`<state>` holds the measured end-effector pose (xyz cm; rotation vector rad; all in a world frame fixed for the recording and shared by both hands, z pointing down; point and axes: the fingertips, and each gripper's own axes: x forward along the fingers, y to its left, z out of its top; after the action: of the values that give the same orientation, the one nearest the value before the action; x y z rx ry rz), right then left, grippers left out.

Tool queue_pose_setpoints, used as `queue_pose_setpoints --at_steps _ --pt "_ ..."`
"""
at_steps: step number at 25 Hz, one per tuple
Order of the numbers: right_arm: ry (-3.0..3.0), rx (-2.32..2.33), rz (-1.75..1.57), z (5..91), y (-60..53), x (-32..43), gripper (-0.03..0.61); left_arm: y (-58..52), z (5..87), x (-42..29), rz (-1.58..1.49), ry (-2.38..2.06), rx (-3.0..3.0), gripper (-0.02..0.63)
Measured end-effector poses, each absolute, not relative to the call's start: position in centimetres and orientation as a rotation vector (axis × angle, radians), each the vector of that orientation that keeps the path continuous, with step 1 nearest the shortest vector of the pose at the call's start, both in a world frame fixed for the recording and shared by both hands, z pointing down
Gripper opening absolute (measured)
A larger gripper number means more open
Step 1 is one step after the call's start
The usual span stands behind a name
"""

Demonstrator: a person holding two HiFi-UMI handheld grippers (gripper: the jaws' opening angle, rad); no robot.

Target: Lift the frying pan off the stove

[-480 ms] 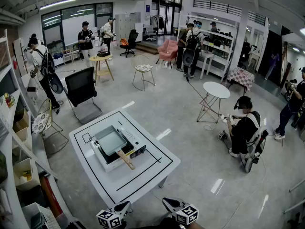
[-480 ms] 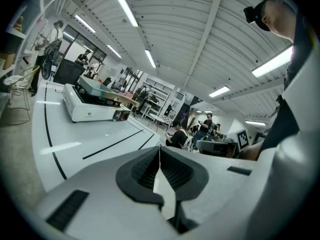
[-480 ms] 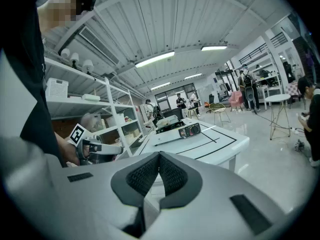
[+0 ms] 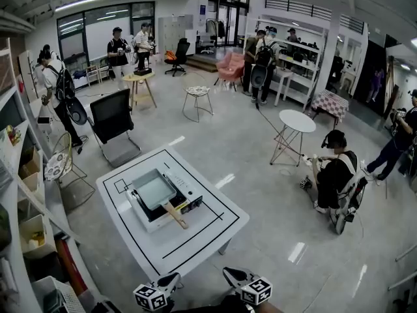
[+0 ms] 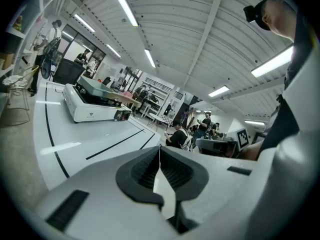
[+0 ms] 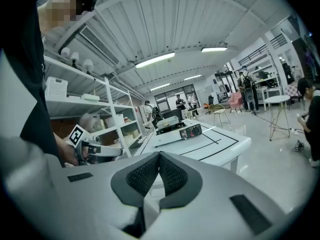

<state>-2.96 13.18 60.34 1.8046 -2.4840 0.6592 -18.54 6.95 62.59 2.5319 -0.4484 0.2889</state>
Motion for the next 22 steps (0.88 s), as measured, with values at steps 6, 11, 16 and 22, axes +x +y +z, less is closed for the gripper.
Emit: queue_pose_setpoints --at_steps 6,11,16,22 --pt "-2.476 1.828 0.677 60.1 13.0 -3.2 0.025 6.9 62.8 -19.0 0.286 -0.444 2.521 0.012" --pt "-2.466 1.836 0.668 59.7 12.3 -3.3 0.025 6.4 62.8 -19.2 0.279 -0.442 2.519 0.012" --pt "-2.465 1.827 0.673 60.7 12.0 -3.4 0.025 5.9 63.4 -19.5 0.280 -0.439 2.511 0.012" --pt "-2.444 1.833 0.690 60.9 11.8 -3.4 0.025 5.7 63.5 -19.5 0.288 -0.428 2.504 0.012"
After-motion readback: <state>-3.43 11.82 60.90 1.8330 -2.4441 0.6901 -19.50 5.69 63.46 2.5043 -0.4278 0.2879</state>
